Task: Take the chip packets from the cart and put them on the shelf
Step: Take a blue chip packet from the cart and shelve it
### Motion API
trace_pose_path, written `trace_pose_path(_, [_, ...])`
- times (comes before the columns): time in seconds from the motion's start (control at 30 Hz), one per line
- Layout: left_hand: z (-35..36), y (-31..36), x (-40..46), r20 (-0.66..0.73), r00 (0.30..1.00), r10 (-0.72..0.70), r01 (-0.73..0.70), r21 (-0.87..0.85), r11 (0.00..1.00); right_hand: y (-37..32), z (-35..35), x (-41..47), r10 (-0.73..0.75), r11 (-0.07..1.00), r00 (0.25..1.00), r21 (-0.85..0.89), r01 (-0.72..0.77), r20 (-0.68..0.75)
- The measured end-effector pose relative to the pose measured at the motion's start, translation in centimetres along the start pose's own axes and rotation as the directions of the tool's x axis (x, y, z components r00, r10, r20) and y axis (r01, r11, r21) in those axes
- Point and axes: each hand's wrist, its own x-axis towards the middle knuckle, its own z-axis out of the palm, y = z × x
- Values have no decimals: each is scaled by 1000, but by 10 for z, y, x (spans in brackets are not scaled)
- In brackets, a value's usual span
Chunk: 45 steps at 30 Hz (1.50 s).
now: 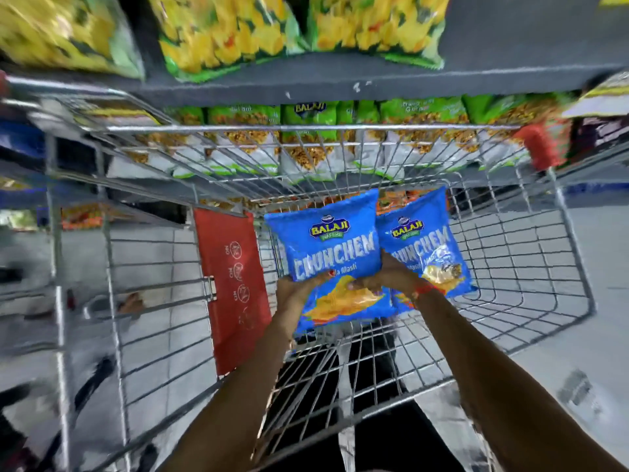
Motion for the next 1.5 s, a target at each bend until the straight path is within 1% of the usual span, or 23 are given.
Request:
trace_pose_path(0.03, [1, 10, -10, 60, 998, 34, -33, -11, 999, -66, 29, -58, -92, 992, 996, -86, 92, 5])
trace_pose_path(0.07, [1, 22, -22, 118, 990, 76, -75, -15, 997, -99, 41, -95, -174, 981, 985, -89, 175, 14])
trace_pose_path(0.1, [0, 34, -34, 171, 978, 121, -119, -21, 993, -116, 43, -122, -265, 959, 964, -96, 267, 28])
trace_pose_path(0.13, [0, 48, -46, 219, 960, 175, -174, -22, 984, -116, 37, -131, -298, 954, 954, -53, 295, -39])
trace_pose_path(0.2, [0, 76, -68, 309, 911, 274, -281, -23, 959, -137, 30, -166, -382, 924, 916, -41, 380, -121])
trace_pose_path(0.27, [1, 105, -95, 364, 866, 343, -354, -38, 935, -160, 26, -203, -461, 883, 872, 10, 468, -163])
trace_pose_path(0.3, [1, 119, -108, 385, 840, 383, -394, -52, 918, -172, 24, -223, -512, 854, 841, 4, 521, -177])
trace_pose_path(0.4, [8, 163, -153, 443, 751, 489, -495, -111, 862, -210, 16, -276, -600, 786, 763, -1, 618, -241])
trace_pose_path(0.43, [12, 179, -167, 439, 726, 530, -527, -141, 838, -223, 12, -292, -630, 758, 728, -10, 652, -269])
trace_pose_path(0.53, [29, 230, -211, 353, 654, 669, -658, -172, 733, -259, 1, -343, -732, 638, 600, -17, 770, -323])
trace_pose_path(0.6, [38, 261, -240, 327, 579, 747, -731, -197, 654, -281, -7, -375, -782, 564, 520, -36, 825, -343])
trace_pose_path(0.7, [49, 300, -282, 305, 437, 846, -823, -244, 513, -315, -18, -415, -848, 456, 409, -70, 887, -337])
trace_pose_path(0.73, [51, 312, -294, 291, 397, 871, -841, -265, 472, -326, -20, -428, -866, 416, 368, -80, 906, -338])
trace_pose_path(0.8, [55, 335, -315, 262, 338, 904, -862, -299, 409, -349, -24, -449, -901, 332, 287, -88, 939, -326])
trace_pose_path(0.9, [59, 369, -338, 233, 272, 934, -885, -319, 338, -380, -27, -474, -928, 233, 183, -125, 964, -324])
trace_pose_path(1.03, [59, 415, -370, 238, 199, 951, -918, -295, 266, -423, -30, -495, -937, 127, 72, -141, 982, -342])
trace_pose_path(1.1, [58, 438, -384, 268, 168, 949, -935, -262, 240, -444, -32, -502, -938, 90, 42, -126, 988, -345])
trace_pose_path(1.2, [56, 471, -398, 272, 159, 949, -943, -242, 227, -476, -35, -512, -932, 79, 27, -128, 989, -362])
trace_pose_path(1.3, [56, 501, -401, 204, 148, 968, -954, -227, 194, -509, -34, -519, -927, 42, -27, -173, 984, -374])
trace_pose_path(1.37, [56, 518, -397, 165, 146, 975, -958, -221, 181, -530, -33, -515, -926, 46, -30, -190, 981, -376])
trace_pose_path(1.5, [58, 540, -386, 105, 163, 981, -956, -230, 183, -559, -27, -500, -912, 83, -11, -213, 973, -409])
